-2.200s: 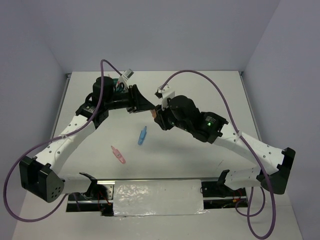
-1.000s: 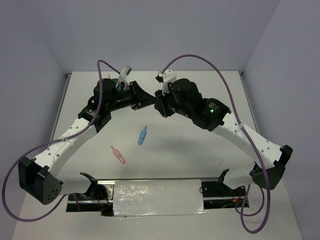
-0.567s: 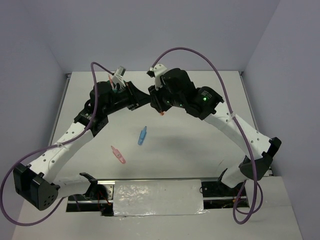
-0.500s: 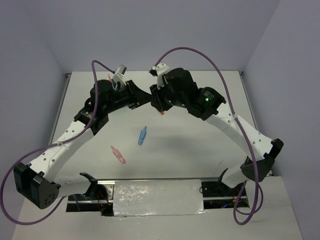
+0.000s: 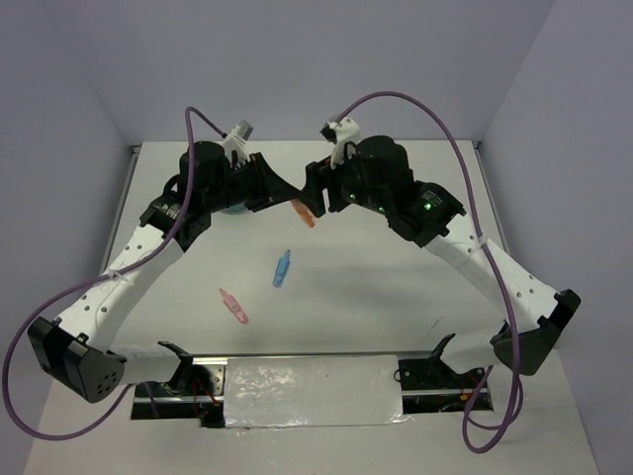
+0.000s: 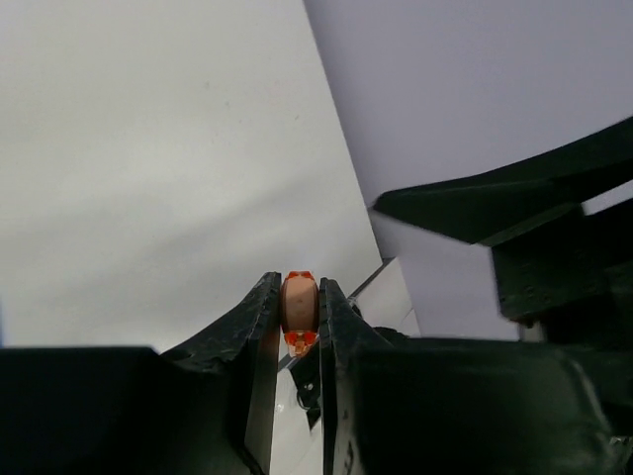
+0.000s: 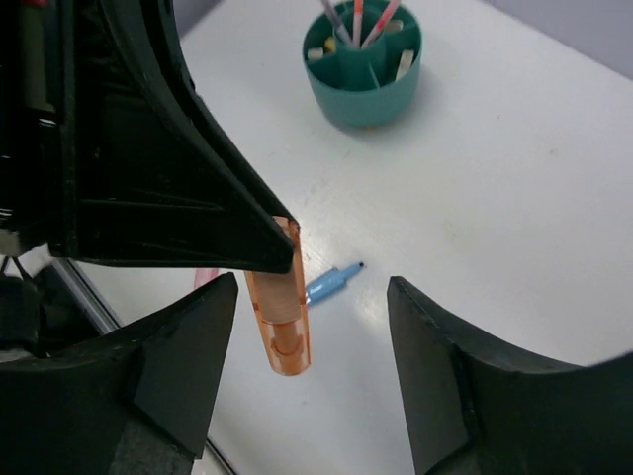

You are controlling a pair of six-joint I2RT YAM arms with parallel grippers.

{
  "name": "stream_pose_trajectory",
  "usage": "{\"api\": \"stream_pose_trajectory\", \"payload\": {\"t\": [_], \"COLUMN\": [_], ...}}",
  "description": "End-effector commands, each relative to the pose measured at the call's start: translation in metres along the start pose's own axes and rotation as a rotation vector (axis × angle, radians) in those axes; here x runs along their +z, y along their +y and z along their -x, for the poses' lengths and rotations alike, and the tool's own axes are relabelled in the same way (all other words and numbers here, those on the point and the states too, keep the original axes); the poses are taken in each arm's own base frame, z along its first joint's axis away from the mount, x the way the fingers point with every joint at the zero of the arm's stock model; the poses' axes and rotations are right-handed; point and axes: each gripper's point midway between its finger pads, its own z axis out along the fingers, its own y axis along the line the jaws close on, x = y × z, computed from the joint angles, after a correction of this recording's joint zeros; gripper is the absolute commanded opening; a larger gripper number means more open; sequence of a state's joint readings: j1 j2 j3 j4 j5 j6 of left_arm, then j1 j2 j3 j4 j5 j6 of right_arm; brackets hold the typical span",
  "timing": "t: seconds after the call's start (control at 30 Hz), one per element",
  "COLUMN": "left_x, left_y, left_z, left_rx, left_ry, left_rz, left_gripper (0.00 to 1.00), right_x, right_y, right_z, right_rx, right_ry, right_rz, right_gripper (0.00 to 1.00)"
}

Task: Sort the stationery into containers
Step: Close the pen cap on the pen.

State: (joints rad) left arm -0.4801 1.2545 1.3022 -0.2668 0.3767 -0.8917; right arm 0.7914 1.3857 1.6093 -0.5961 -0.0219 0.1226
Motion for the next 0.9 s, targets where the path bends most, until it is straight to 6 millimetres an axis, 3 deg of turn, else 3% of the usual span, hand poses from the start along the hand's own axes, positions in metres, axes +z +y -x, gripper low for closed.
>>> {"api": "stream_pose_trajectory", "payload": {"t": [0.0, 0.07, 0.1, 0.13, 0.17, 0.23, 0.27, 0.3, 0.37, 0.4, 0.5, 0.77, 0.87], "left_x": [-0.006, -0.009, -0.011, -0.016, -0.023, -0.031, -0.034, -0.034, -0.037, -0.047, -0.045, -0.038, -0.034], "left_y": [0.024, 0.04, 0.051, 0.07, 0.102, 0.129, 0.152, 0.154, 0.179, 0.189, 0.206, 0.245, 0.263], "left_z": [0.007, 0.019, 0.033, 0.034, 0.054, 0.073, 0.089, 0.101, 0.117, 0.133, 0.153, 0.182, 0.182], "left_rx": [0.006, -0.002, -0.002, -0.009, 0.004, 0.015, -0.002, 0.018, 0.015, 0.015, 0.002, -0.005, -0.034], "left_ry": [0.027, -0.007, -0.044, -0.05, -0.135, -0.213, -0.263, -0.302, -0.372, -0.448, -0.559, -0.696, -0.671], "left_rz": [0.119, 0.198, 0.255, 0.351, 0.499, 0.622, 0.696, 0.709, 0.834, 0.908, 0.949, 1.005, 1.018], "left_gripper": [0.0, 0.0, 0.0, 0.0, 0.0, 0.0, 0.0, 0.0, 0.0, 0.0, 0.0, 0.0, 0.0], "right_x": [-0.039, -0.045, -0.058, -0.065, -0.077, -0.088, -0.096, -0.098, -0.106, -0.109, -0.114, -0.116, -0.117], "right_y": [-0.013, -0.036, -0.044, -0.059, -0.071, -0.083, -0.089, -0.091, -0.093, -0.094, -0.087, -0.072, -0.071], "right_z": [0.07, 0.065, 0.065, 0.063, 0.056, 0.048, 0.039, 0.034, 0.024, 0.018, 0.006, -0.01, -0.015], "right_rx": [0.037, 0.059, 0.069, 0.1, 0.122, 0.153, 0.157, 0.158, 0.168, 0.176, 0.189, 0.162, 0.156], "right_ry": [-0.289, -0.288, -0.3, -0.312, -0.309, -0.299, -0.275, -0.26, -0.242, -0.224, -0.208, -0.141, -0.107], "right_rz": [-0.025, -0.108, -0.141, -0.211, -0.267, -0.335, -0.372, -0.386, -0.404, -0.412, -0.38, -0.291, -0.288], "right_gripper": [0.71, 0.72, 0.78, 0.86, 0.9, 0.91, 0.91, 0.91, 0.91, 0.91, 0.91, 0.91, 0.91]}}
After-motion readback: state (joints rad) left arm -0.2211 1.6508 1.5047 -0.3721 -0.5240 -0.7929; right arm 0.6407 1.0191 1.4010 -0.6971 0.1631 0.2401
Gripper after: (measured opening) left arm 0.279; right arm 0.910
